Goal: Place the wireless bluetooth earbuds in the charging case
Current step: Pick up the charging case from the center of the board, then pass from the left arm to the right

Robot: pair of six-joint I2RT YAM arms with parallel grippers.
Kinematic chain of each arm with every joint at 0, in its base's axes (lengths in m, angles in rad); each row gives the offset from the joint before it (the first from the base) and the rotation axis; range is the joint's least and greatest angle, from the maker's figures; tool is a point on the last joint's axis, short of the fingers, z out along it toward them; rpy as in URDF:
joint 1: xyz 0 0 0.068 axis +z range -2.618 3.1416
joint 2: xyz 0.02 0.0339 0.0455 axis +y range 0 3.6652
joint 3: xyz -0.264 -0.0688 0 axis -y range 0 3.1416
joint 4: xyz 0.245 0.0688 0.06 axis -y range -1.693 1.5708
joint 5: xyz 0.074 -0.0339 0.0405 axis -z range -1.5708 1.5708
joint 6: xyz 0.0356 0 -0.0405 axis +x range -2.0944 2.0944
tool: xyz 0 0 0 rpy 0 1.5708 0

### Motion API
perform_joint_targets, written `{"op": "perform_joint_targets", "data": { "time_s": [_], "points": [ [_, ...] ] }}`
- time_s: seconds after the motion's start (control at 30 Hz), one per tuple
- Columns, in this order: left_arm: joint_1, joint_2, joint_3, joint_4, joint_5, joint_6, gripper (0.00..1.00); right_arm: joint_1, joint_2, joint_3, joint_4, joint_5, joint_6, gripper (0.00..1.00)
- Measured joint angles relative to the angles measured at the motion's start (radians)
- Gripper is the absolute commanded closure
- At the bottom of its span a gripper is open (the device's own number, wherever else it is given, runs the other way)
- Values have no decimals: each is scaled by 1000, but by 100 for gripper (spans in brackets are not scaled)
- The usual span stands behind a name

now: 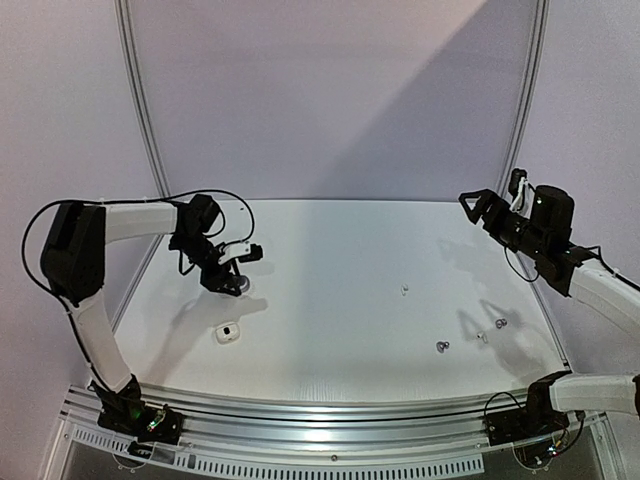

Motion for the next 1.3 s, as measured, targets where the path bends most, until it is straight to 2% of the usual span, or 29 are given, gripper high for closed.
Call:
{"op": "perform_joint_targets", "data": {
  "time_s": [0.13,0.3,0.4,0.57,0.73,0.93,1.17,1.3],
  "points": [
    [-13,-109,64,-1,-3,13,64,50,55,68,-23,8,6,2],
    [-57,-263,150,71,-8,80,65,225,203,276,-37,0,-19,8],
    [-108,-372,132,173,-3,111,65,344,319,423,-21,-23,-69,9],
    [-219,-523,4,391,-19,154,66,494,488,605,41,-82,-116,12],
    [-259,-527,-37,458,-67,176,66,581,626,772,51,-129,-134,13],
    [-260,-526,-44,500,-93,183,66,619,756,897,57,-174,-127,13],
    [-260,-526,-44,518,-95,171,66,626,847,913,47,-201,-114,23],
    [-260,-526,-45,520,-94,164,66,634,887,953,35,-218,-111,25]
  ]
}}
